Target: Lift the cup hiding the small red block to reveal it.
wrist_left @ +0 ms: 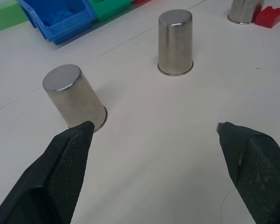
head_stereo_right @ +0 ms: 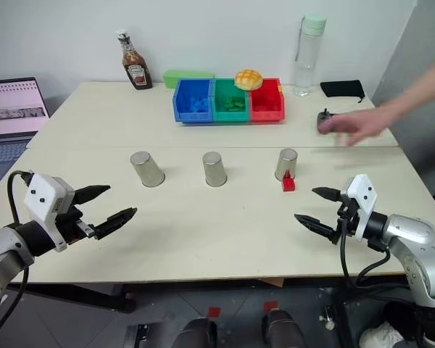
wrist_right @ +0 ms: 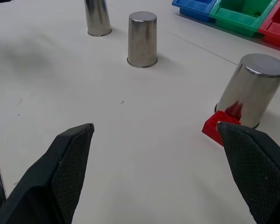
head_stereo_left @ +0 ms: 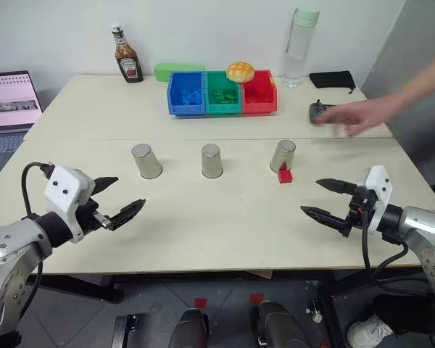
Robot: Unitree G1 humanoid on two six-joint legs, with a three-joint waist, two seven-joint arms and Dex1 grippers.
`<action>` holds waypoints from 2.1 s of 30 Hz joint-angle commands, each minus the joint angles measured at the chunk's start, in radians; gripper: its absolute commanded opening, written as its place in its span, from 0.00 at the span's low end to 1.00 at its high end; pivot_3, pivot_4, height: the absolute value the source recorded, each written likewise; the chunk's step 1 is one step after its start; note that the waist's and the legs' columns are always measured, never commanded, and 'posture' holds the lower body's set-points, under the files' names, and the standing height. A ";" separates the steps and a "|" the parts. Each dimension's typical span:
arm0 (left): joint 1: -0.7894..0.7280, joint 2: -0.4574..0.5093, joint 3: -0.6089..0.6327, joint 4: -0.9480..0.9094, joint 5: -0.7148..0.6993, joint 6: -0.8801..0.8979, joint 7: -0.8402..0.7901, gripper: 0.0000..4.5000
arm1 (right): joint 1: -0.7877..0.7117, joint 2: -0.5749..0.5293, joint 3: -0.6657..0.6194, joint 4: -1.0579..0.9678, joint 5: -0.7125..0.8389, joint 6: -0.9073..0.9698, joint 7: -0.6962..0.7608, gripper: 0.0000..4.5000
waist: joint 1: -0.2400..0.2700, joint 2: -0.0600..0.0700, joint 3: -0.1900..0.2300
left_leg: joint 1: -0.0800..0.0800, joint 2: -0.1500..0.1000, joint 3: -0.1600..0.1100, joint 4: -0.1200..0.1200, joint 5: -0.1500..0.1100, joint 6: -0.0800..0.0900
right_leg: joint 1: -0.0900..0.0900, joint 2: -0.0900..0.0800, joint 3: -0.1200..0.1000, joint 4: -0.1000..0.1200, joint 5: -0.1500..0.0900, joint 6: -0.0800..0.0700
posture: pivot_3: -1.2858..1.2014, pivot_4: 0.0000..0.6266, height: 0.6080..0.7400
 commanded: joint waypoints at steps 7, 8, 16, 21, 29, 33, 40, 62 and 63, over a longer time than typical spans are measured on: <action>-0.034 0.034 0.009 0.020 0.006 -0.029 -0.024 1.00 | -0.010 -0.002 -0.020 -0.043 0.014 -0.006 -0.018 1.00 | 0.000 0.000 0.000 | 0.000 0.000 0.000 0.000 0.000 0.000 | 0.000 0.000 0.000 0.000 0.000 0.000 | 0.52 0.24 1.00; -0.043 0.039 0.008 0.029 0.007 -0.031 -0.029 1.00 | -0.009 -0.001 -0.021 -0.047 0.015 -0.005 -0.022 1.00 | 0.000 0.000 0.000 | 0.000 0.000 0.000 0.000 0.000 0.000 | 0.000 0.000 0.000 0.000 0.000 0.000 | 0.52 0.24 1.00; -0.066 0.051 -0.008 0.055 0.011 -0.041 -0.049 1.00 | 0.014 -0.006 -0.029 -0.093 0.032 0.017 -0.047 1.00 | 0.000 0.000 0.000 | 0.000 0.000 0.000 0.000 0.000 0.000 | 0.000 0.000 0.000 0.000 0.000 0.000 | 0.52 0.24 1.00; -0.072 0.044 -0.026 0.062 0.018 -0.048 -0.049 1.00 | 0.010 -0.007 -0.023 -0.111 0.034 0.034 -0.062 1.00 | 0.000 0.000 0.000 | 0.000 0.000 0.000 0.000 0.000 0.000 | 0.000 0.000 0.000 0.000 0.000 0.000 | 0.52 0.24 1.00; -0.093 0.041 -0.040 0.065 0.013 -0.041 -0.047 1.00 | 0.012 -0.004 -0.015 -0.130 0.036 0.048 -0.073 1.00 | 0.000 0.000 0.000 | 0.000 0.000 0.000 0.000 0.000 0.000 | 0.000 0.000 0.000 0.000 0.000 0.000 | 0.52 0.24 1.00; -0.097 0.039 -0.044 0.063 0.012 -0.039 -0.044 1.00 | 0.009 0.001 -0.005 -0.139 0.037 0.054 -0.072 1.00 | 0.000 0.000 0.000 | 0.000 0.000 0.000 0.000 0.000 0.000 | 0.000 0.000 0.000 0.000 0.000 0.000 | 0.52 0.24 1.00; -0.093 0.027 -0.040 0.040 -0.009 -0.021 -0.035 1.00 | -0.008 0.005 0.003 -0.150 0.044 0.067 -0.074 1.00 | 0.000 0.000 0.000 | 0.000 0.000 0.000 0.000 0.000 0.000 | 0.000 0.000 0.000 0.000 0.000 0.000 | 0.52 0.24 1.00; -0.386 -0.131 -0.371 0.193 0.086 0.007 0.064 1.00 | -0.170 0.034 0.110 -0.273 0.219 0.349 -0.174 1.00 | 0.001 0.000 0.000 | -0.001 -0.001 -0.001 0.000 0.000 0.000 | 0.000 0.000 -0.001 -0.001 0.000 0.000 | 0.52 0.24 1.00; -0.420 -0.157 -0.397 0.233 0.108 -0.001 0.079 1.00 | -0.176 0.037 0.114 -0.277 0.220 0.353 -0.179 1.00 | 0.002 0.000 0.000 | -0.001 -0.001 -0.001 0.000 0.000 0.000 | 0.000 0.000 -0.001 -0.001 0.000 0.000 | 0.52 0.24 1.00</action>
